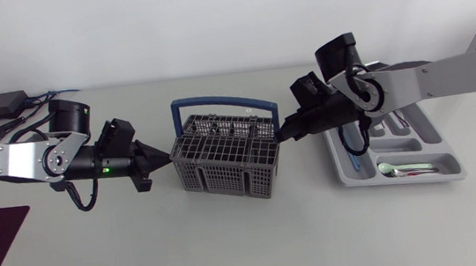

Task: Unload the cutlery basket into the drawer organizer.

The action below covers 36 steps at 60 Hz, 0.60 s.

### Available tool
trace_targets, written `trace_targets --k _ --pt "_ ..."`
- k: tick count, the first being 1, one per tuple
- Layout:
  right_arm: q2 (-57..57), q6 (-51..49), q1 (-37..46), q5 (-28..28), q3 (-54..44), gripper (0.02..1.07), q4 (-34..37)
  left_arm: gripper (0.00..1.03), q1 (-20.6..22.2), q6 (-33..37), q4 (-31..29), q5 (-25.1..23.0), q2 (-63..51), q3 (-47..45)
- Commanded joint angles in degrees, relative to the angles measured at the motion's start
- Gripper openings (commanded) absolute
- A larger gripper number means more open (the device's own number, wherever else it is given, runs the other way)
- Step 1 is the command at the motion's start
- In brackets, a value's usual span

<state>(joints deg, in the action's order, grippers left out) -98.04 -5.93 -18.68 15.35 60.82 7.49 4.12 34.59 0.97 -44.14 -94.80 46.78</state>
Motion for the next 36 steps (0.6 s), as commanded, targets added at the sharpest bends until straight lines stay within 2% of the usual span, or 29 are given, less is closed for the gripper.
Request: trace_targets --k 1,24,36 --pt "-1.6 1.4 -1.0 0.6 2.1 0.07 -0.6 0.25 -0.2 1.3 -0.1 -1.6 2.0 -1.6" --pt "-2.2 1.8 -2.9 -0.5 3.5 0.07 -0.3 0.25 -1.8 2.6 -1.1 -3.0 7.9 -7.5" --pt "-3.7 2.0 -3.3 -1.3 5.5 0.07 -0.3 0.25 -2.3 2.9 -0.8 -3.0 6.3 -6.0"
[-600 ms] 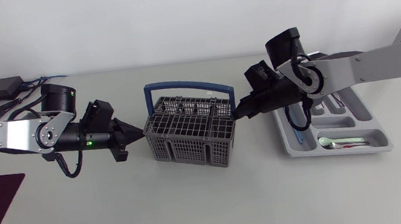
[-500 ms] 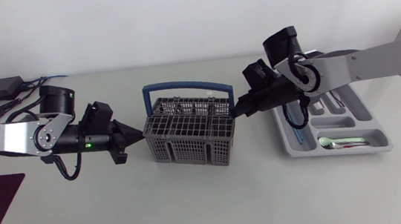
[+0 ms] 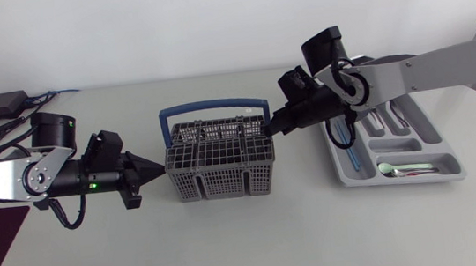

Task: Unload the cutlery basket into the drawer organizer.

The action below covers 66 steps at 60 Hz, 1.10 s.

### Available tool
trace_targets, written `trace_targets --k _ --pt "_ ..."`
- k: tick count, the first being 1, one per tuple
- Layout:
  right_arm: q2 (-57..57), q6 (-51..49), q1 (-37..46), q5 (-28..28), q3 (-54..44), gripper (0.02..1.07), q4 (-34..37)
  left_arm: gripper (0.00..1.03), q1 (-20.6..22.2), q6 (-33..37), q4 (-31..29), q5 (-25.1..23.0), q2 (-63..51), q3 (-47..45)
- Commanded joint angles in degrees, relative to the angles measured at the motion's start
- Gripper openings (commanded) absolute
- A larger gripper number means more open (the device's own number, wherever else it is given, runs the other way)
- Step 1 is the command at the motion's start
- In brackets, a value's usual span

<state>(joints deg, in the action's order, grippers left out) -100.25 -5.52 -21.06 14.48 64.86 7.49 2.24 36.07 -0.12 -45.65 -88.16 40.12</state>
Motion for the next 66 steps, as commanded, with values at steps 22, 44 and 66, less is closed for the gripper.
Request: trace_targets --k 22,44,66 --pt "-2.4 1.7 -0.4 -0.9 2.2 0.07 0.2 0.25 1.7 0.4 0.2 -1.4 -4.5 5.9" --pt "-1.2 1.7 -0.6 -0.9 0.5 0.07 0.6 0.25 2.7 -0.3 0.3 -0.9 -7.9 9.0" --pt "2.2 1.6 1.2 -1.6 -2.0 0.07 0.7 0.25 -0.9 -0.2 0.2 -0.9 -5.5 7.5"
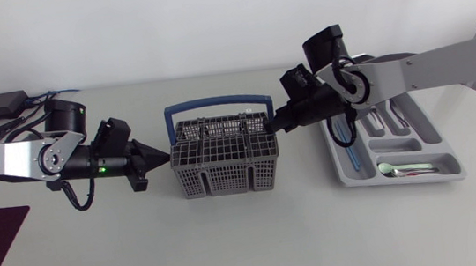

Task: Unload the cutlery basket into the drawer organizer.

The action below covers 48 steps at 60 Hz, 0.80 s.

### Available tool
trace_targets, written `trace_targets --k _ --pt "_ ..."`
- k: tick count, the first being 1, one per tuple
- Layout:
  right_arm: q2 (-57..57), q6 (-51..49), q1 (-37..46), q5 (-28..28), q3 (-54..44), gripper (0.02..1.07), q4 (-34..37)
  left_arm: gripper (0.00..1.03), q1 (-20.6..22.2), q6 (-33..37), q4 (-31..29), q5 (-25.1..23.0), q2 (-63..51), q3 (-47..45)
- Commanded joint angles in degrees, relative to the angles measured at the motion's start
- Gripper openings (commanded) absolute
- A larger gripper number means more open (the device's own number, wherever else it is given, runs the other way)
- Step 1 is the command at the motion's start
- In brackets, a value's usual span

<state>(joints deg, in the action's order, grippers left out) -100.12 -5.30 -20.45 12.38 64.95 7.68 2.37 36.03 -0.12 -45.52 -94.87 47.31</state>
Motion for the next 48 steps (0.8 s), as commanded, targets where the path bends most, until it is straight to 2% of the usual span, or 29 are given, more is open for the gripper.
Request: trace_targets --k 1,16,28,38,48 --pt "2.3 1.3 0.9 0.5 -2.4 0.07 0.5 0.25 -1.3 -0.2 0.1 -1.1 1.5 0.1" --pt "11.6 1.2 1.7 0.5 -10.8 0.07 1.1 0.25 -3.6 0.0 -1.3 -1.1 8.1 -4.4" --pt "19.6 1.2 1.5 0.9 -19.0 0.07 1.2 0.25 -3.9 1.3 -6.1 -1.3 17.6 -9.3" --pt "24.7 1.6 -2.3 0.8 -23.6 0.07 2.1 0.25 -1.3 1.8 -7.4 -1.4 23.6 -14.3" --pt "25.3 2.8 -5.3 0.1 -24.1 0.07 2.1 0.25 2.8 1.6 -7.3 -1.3 23.8 -15.8"
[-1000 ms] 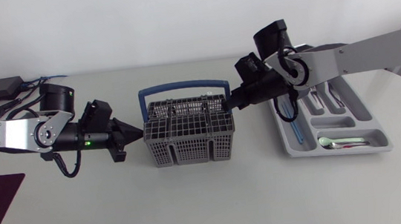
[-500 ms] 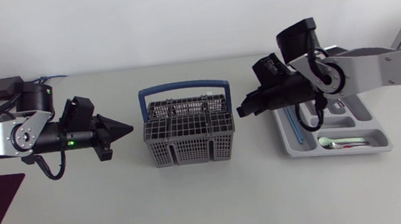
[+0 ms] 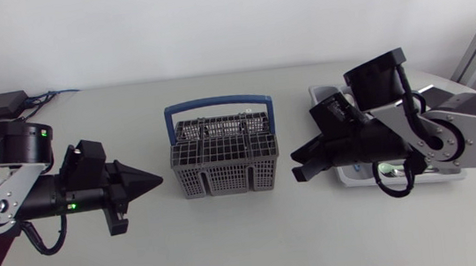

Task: Unload the cutlery basket into the drawer organizer.

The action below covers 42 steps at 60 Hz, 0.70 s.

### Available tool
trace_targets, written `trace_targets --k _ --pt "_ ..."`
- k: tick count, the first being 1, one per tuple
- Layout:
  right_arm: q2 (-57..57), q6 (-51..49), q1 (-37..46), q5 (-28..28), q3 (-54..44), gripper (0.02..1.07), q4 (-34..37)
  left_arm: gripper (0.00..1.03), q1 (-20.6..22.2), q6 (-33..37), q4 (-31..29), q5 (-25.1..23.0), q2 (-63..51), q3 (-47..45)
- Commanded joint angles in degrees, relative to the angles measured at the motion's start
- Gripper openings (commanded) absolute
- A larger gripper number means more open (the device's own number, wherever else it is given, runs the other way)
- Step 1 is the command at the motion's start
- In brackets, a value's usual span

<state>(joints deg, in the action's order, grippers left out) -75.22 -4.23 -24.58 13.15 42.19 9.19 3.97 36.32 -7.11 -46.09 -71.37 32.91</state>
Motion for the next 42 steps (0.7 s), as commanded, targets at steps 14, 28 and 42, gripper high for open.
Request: trace_targets --k 14,28,42 --pt "-1.5 2.1 -3.5 -1.8 -0.1 0.07 -0.3 0.25 4.3 -0.1 3.3 1.2 -4.2 0.3" --pt "-4.2 2.6 -3.9 -1.8 1.0 0.07 -2.2 0.25 5.2 -1.1 6.3 2.4 -9.9 3.2" --pt "-7.4 3.0 -4.4 -2.0 2.9 0.07 -3.7 0.25 5.2 -1.6 6.7 2.5 -11.9 5.3"
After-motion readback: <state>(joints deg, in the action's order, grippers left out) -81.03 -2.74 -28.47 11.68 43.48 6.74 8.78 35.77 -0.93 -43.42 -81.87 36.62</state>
